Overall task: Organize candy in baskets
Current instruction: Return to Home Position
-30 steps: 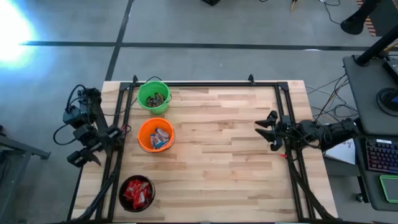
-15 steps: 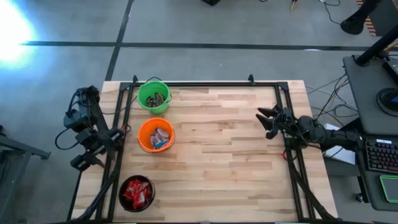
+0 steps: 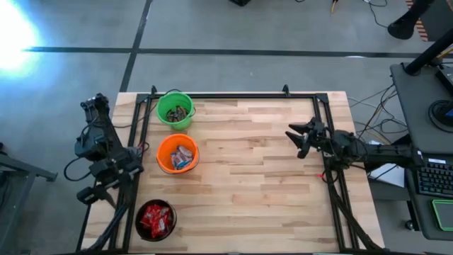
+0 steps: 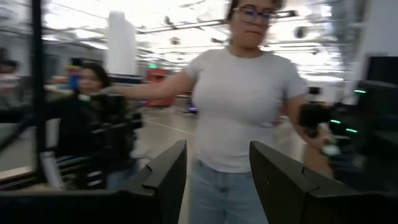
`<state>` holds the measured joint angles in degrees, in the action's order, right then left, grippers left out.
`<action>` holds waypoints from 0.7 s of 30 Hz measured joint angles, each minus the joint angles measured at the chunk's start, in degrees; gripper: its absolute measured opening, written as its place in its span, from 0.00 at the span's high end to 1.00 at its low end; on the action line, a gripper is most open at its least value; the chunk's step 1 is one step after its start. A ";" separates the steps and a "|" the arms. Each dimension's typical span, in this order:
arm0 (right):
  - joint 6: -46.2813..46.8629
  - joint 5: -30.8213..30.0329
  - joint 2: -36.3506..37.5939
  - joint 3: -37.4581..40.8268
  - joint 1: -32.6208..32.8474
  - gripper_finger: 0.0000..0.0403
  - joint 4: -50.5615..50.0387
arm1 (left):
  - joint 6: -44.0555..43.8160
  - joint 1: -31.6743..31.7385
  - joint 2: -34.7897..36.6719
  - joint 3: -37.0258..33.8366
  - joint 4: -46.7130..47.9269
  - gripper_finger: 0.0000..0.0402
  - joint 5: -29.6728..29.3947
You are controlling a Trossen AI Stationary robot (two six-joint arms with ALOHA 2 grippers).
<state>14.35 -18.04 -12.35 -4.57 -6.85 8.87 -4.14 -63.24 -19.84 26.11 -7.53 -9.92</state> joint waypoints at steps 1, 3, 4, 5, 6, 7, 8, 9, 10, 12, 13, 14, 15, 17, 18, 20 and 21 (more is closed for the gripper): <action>0.00 0.02 -0.14 -0.08 0.26 0.53 -0.08 | -0.26 0.00 0.00 0.00 0.02 0.61 1.81; 0.00 0.03 -0.14 -0.22 0.45 0.53 -0.04 | -0.39 0.00 0.17 0.00 -0.20 0.61 4.69; 0.00 0.02 -0.14 -0.25 0.45 0.53 -0.05 | -0.37 0.00 0.47 0.00 -0.02 0.61 5.84; 0.00 0.00 -0.14 -0.25 0.45 0.53 -0.06 | -0.34 0.00 0.80 0.00 0.40 0.61 7.13; 0.00 0.02 -0.11 -0.25 0.45 0.53 -0.07 | -0.26 0.02 1.10 0.00 0.98 0.61 8.33; 0.00 0.00 -0.07 -0.25 0.45 0.53 -0.07 | 0.06 0.01 1.36 0.00 1.66 0.61 9.36; 0.00 0.02 -0.09 -0.25 0.45 0.53 -0.07 | 0.54 0.00 1.59 0.00 2.38 0.61 9.90; 0.02 0.02 -0.12 -0.25 0.45 0.53 -0.07 | 1.05 0.00 1.92 0.00 3.47 0.61 10.42; 0.00 0.02 -0.12 -0.25 0.45 0.53 -0.07 | 1.32 0.00 2.28 0.00 4.76 0.61 10.52; 0.02 0.02 -0.12 -0.25 0.45 0.53 -0.09 | 1.38 0.00 3.01 -0.08 6.98 0.61 10.54; 0.00 0.01 -0.12 -0.26 0.45 0.53 -0.08 | 1.42 0.00 3.52 -0.46 7.76 0.61 10.56; 0.00 0.02 -0.12 -0.27 0.45 0.53 -0.09 | 1.42 0.00 4.01 -0.99 8.12 0.61 10.56; 0.00 0.02 -0.12 -0.27 0.45 0.53 -0.09 | 1.44 0.00 4.59 -1.68 8.20 0.61 10.56; 0.00 0.02 -0.12 -0.30 0.45 0.53 -0.09 | 1.29 0.01 6.11 -3.65 8.18 0.61 10.56; 0.00 0.02 -0.12 -0.30 0.45 0.53 -0.09 | 0.81 0.00 6.88 -4.65 8.12 0.61 10.59; 0.00 0.02 -0.12 -0.32 0.45 0.53 -0.09 | -0.06 0.00 8.57 -7.02 7.40 0.61 10.61; 0.00 0.02 -0.12 -0.32 0.45 0.53 -0.09 | -0.30 0.02 9.48 -8.17 6.70 0.61 10.61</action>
<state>14.35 -18.02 -12.47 -4.89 -6.39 8.78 -4.45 -63.22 -10.36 17.94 -0.83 0.69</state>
